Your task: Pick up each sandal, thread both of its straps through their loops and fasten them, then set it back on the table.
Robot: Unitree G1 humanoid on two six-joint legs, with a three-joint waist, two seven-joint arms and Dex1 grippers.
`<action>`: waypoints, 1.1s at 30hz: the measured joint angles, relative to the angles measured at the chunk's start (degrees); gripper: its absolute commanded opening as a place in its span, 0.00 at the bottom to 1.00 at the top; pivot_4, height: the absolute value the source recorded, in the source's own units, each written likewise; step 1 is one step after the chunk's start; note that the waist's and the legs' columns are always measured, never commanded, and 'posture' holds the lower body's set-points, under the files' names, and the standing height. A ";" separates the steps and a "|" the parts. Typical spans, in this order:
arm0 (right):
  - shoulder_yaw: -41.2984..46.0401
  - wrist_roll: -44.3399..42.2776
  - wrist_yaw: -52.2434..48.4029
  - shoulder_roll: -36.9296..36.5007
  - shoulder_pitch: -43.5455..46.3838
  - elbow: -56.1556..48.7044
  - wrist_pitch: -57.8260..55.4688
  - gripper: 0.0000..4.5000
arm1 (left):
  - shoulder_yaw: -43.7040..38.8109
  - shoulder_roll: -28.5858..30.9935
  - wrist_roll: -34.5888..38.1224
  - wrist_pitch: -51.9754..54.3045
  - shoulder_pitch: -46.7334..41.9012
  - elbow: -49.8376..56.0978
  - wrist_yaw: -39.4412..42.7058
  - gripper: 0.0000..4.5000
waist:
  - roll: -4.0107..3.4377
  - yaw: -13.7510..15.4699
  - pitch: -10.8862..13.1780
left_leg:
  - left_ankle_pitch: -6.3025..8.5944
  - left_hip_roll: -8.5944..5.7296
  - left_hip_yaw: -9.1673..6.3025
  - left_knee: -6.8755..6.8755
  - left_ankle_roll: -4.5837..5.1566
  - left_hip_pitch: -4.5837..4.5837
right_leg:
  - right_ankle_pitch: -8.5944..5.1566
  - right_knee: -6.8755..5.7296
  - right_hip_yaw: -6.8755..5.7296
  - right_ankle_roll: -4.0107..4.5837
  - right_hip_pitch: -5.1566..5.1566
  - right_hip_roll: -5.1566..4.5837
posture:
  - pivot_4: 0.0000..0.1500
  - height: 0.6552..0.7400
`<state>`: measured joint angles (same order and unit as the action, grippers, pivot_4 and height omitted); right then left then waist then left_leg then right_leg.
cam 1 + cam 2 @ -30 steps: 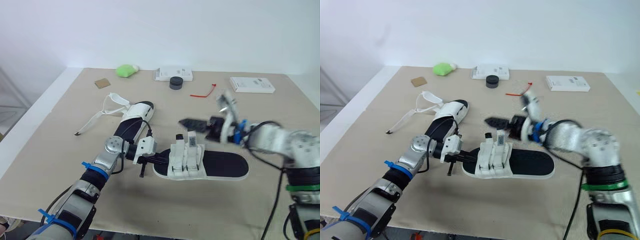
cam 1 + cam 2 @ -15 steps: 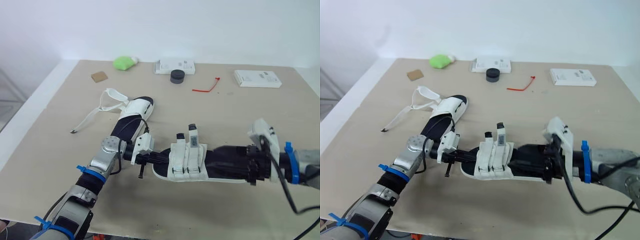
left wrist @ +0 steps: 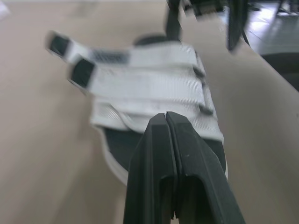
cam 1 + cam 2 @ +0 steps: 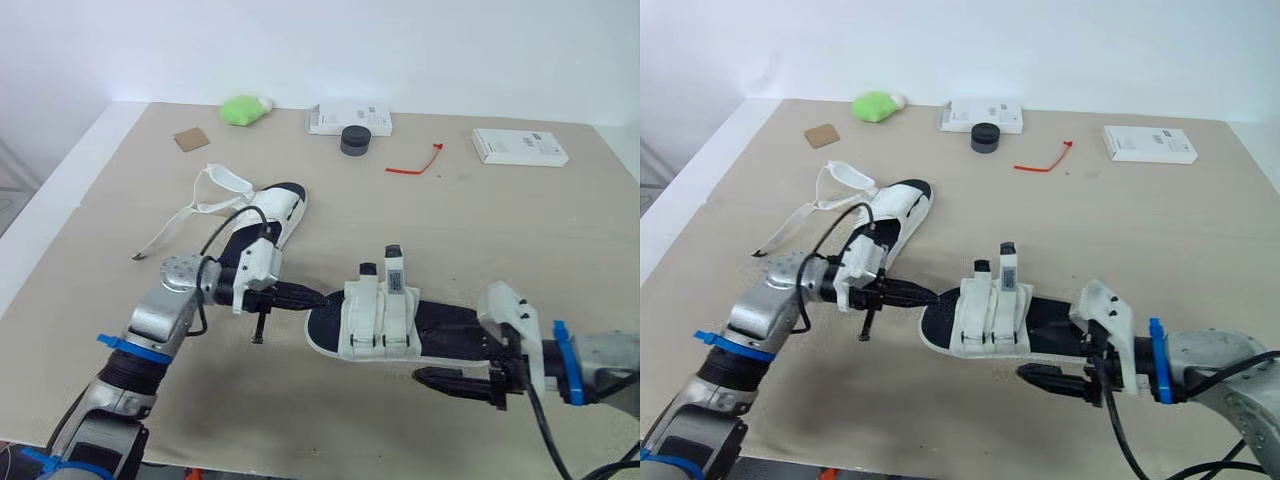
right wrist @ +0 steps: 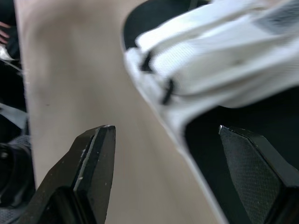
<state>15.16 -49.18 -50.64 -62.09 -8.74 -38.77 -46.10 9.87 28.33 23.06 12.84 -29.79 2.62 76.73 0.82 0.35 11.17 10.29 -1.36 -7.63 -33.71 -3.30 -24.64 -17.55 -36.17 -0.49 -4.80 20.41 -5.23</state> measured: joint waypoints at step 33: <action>-2.64 14.85 27.88 15.82 32.14 34.82 -5.11 0.03 | -14.97 10.91 17.42 16.45 20.07 21.38 -16.11 0.00 | -0.02 -1.17 0.04 | -0.48 0.24 0.33 -0.58 -0.04 -0.08 | 0.81 -1.17 0.66 0.77 0.68 0.39 | 1.00 1.00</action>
<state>12.52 -34.33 -22.76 -46.26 23.40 -3.95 -51.22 -5.10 39.24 40.49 29.29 -9.73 24.00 60.61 0.79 -0.81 11.20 9.80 -1.12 -7.29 -34.29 -3.34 -24.72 -16.75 -37.34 0.16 -4.03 21.09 -4.85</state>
